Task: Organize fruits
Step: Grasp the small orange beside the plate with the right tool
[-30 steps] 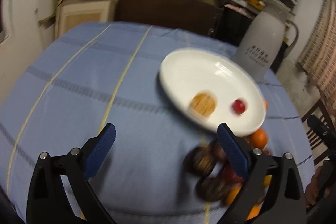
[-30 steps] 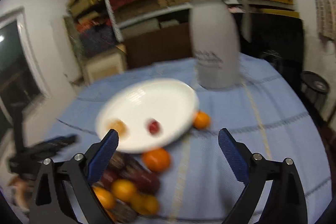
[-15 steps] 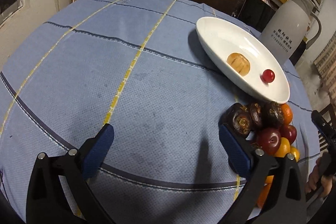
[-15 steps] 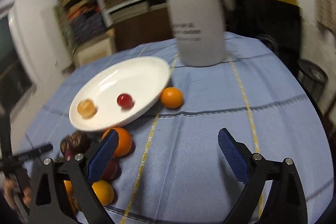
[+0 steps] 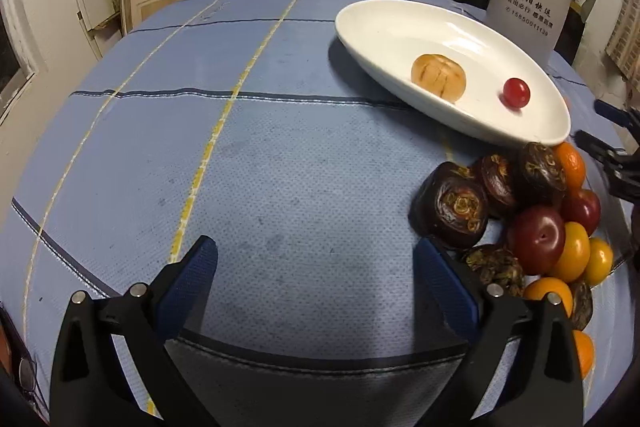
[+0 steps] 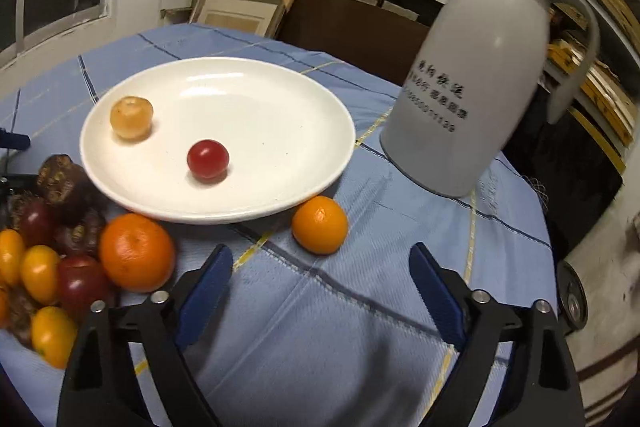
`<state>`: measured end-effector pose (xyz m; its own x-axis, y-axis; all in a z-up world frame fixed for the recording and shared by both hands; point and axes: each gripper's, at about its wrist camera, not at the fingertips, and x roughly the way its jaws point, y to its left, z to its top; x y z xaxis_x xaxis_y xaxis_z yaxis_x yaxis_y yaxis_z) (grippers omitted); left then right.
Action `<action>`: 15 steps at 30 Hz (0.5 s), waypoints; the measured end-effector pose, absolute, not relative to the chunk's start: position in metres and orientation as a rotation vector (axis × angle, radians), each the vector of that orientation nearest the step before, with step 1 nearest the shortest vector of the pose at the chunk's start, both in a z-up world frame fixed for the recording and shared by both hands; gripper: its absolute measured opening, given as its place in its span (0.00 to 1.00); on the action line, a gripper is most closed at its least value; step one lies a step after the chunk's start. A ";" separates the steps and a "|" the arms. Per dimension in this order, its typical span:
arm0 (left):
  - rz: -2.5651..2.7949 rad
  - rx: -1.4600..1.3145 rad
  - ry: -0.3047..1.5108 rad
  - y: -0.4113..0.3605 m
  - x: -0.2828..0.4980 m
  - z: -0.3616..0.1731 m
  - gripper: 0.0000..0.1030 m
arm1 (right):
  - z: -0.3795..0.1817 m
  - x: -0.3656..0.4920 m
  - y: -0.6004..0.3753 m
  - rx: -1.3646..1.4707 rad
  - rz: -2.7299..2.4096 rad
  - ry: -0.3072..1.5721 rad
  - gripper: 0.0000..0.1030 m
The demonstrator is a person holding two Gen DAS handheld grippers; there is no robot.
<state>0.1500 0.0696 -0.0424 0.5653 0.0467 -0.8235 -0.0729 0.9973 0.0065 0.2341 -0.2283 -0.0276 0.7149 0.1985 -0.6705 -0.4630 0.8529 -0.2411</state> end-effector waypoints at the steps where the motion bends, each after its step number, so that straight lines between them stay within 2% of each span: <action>1: 0.068 -0.033 0.968 0.071 0.150 -0.043 0.96 | -0.029 0.238 -0.227 -0.412 0.386 0.694 0.82; 6: 0.070 -0.032 0.969 0.071 0.152 -0.043 0.96 | -0.034 0.257 -0.225 -0.390 0.400 0.719 0.77; 7: 0.070 -0.032 0.969 0.071 0.152 -0.043 0.96 | -0.036 0.261 -0.225 -0.392 0.398 0.730 0.71; 8: 0.071 -0.033 0.969 0.071 0.152 -0.043 0.96 | -0.039 0.265 -0.224 -0.393 0.407 0.744 0.58; 10: 0.071 -0.033 0.969 0.071 0.152 -0.043 0.96 | -0.042 0.271 -0.224 -0.379 0.426 0.772 0.41; 15: 0.070 -0.033 0.969 0.070 0.152 -0.043 0.96 | -0.046 0.275 -0.221 -0.376 0.434 0.791 0.36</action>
<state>0.1525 0.0703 -0.0430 0.5644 0.0453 -0.8242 -0.0745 0.9972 0.0038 0.2750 -0.2206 -0.0459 0.6245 0.2307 -0.7462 -0.5049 0.8481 -0.1604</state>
